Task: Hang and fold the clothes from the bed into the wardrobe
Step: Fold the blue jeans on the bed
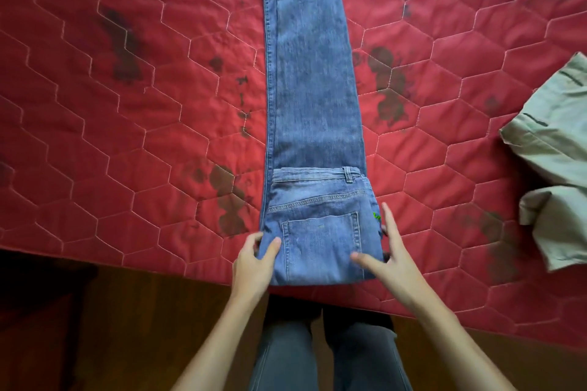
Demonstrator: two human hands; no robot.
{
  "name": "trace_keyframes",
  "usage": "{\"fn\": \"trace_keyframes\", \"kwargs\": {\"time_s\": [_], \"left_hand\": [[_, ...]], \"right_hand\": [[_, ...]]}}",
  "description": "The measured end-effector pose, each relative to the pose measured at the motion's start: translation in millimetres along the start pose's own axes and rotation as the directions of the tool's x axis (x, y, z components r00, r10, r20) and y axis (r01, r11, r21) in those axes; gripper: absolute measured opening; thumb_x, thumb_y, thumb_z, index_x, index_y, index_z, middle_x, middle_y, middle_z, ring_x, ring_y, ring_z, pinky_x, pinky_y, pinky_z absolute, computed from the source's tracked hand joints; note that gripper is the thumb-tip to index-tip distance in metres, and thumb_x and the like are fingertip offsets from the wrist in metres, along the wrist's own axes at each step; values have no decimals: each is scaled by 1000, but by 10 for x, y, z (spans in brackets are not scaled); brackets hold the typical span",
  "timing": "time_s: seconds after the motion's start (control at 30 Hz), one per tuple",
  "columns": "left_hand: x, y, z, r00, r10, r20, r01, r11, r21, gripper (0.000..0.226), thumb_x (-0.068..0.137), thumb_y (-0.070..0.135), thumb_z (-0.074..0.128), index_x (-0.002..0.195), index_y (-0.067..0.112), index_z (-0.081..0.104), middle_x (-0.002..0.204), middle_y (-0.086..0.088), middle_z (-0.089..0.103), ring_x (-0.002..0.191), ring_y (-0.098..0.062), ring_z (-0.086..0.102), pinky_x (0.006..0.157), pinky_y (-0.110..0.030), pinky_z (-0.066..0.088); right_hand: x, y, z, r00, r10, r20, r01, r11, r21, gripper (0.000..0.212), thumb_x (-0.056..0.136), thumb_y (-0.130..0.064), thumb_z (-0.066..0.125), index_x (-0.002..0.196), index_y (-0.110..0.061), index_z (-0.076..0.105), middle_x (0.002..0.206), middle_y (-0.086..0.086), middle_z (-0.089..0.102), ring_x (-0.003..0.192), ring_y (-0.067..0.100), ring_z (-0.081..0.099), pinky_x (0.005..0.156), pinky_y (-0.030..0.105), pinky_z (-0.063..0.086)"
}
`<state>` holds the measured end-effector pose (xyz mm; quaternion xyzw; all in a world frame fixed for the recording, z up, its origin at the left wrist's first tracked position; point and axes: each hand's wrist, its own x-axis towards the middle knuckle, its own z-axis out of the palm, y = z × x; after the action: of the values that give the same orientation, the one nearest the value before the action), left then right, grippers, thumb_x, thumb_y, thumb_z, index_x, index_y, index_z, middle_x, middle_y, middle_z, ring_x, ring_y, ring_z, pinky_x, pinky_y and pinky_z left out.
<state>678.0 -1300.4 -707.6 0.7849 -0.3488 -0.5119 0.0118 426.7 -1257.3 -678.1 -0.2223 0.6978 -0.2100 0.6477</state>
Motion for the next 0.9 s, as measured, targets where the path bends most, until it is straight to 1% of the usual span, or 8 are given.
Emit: {"fn": "trace_keyframes", "kwargs": {"time_s": [0.07,0.17,0.27,0.37,0.6,0.67,0.8,0.9], "left_hand": [[-36,76,-116,993,122,1,-120,980,-160,40,95,19,64,133,27,58,134,6,61,127,-8,53,114,-34,38],[-92,238,-450,947,300,116,-240,899,-365,43,85,23,58,127,21,67,144,6,56,138,-10,46,117,-43,32],[-119,516,-744,866,405,293,-230,843,-486,55,76,25,70,129,13,65,139,-1,61,133,-20,53,108,-44,41],[15,885,-796,840,468,274,-401,877,-266,66,69,5,89,128,17,63,121,4,71,112,-11,67,93,-22,52],[904,1706,-641,921,369,-127,-389,894,-224,11,82,23,78,83,22,67,67,18,71,69,-2,65,61,-8,48],[1184,1852,-522,950,278,-143,-302,932,-202,24,88,39,71,76,18,64,61,17,64,67,-6,59,56,-12,45],[1534,1885,-271,985,172,-12,-171,973,-154,60,83,53,68,123,9,61,114,2,66,111,-15,60,92,-25,45],[1606,1752,-94,994,90,-66,-92,995,-28,70,76,55,77,125,13,53,126,-4,62,123,-25,57,100,-32,42]], "right_hand": [[-153,-66,-50,996,-64,58,67,997,-39,111,69,-12,89,151,-48,25,158,-25,6,122,-24,40,89,3,43],[-235,-246,-178,985,-129,112,132,991,-16,118,58,1,93,145,-52,35,155,-38,-10,122,0,58,83,16,54],[6,-491,-312,960,-259,102,273,950,-153,103,61,11,87,135,-50,49,160,-29,10,119,-4,58,81,23,56],[405,-753,-451,924,-381,15,375,900,-223,78,65,6,85,120,-45,61,139,-18,55,109,9,63,85,31,55],[1441,-1346,-482,895,-428,-127,389,888,-245,47,80,-29,82,123,-26,63,126,-9,59,125,7,53,103,22,42],[1657,-1442,-442,942,-324,-92,310,941,-136,48,84,-33,77,128,-26,57,121,-14,64,119,4,59,96,14,45],[1992,-1289,-365,991,-128,-50,118,979,-164,81,61,-62,82,128,-31,49,127,-11,60,118,7,59,106,34,46],[2046,-1116,-321,990,-50,-134,14,965,-260,95,57,-67,80,135,-26,43,128,-5,60,119,15,58,105,38,45]]}}
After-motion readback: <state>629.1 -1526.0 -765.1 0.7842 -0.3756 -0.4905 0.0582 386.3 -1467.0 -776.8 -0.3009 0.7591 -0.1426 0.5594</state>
